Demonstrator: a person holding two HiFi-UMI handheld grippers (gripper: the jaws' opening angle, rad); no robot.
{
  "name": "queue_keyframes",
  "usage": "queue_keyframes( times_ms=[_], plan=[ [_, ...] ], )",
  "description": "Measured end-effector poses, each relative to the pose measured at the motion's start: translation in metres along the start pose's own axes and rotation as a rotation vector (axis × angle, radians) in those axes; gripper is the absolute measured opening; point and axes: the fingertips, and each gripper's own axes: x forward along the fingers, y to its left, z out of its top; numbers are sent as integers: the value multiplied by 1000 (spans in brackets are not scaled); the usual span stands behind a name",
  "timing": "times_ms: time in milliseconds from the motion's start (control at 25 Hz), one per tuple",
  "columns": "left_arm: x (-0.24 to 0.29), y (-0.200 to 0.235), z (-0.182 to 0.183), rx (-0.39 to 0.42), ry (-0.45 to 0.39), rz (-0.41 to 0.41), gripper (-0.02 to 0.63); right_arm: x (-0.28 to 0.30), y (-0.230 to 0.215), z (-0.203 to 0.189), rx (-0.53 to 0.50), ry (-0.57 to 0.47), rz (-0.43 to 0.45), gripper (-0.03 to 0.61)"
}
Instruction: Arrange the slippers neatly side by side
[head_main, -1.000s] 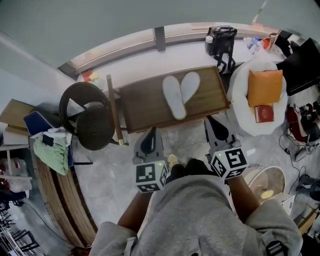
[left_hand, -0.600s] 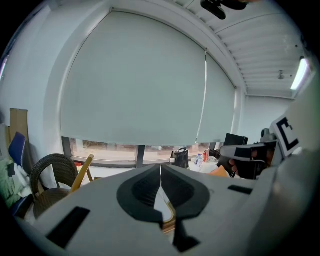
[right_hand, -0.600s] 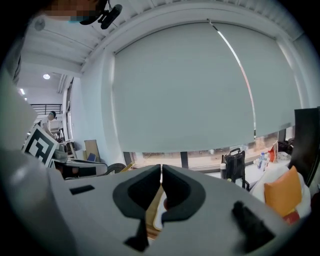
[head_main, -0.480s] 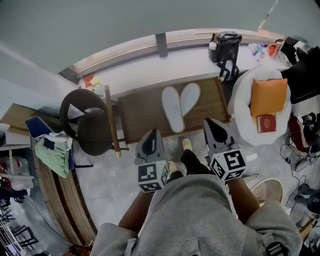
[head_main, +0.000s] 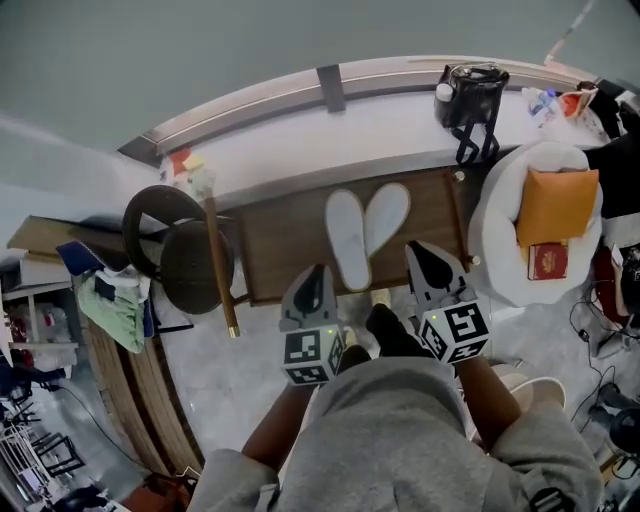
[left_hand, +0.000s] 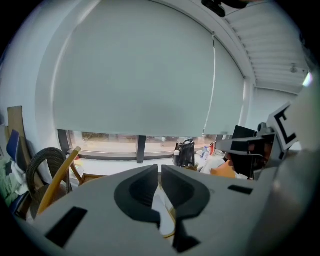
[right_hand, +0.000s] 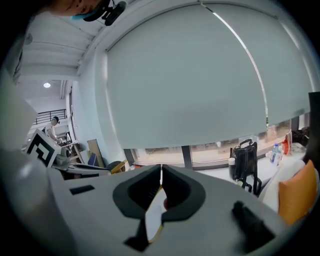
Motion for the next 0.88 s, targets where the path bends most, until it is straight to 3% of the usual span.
queue_keyframes(
  times_ms=[480,640,880],
  plan=[
    [60,8,-29,-28,100,15,20,51,-14,-25,12,83,70,25],
    [80,10,-45,-43,133,7,82,67,-19,-41,4,110,83,25],
    [109,12,-71,-25,192,9,117,82,-29,-60,22,139,105,25]
  ],
)
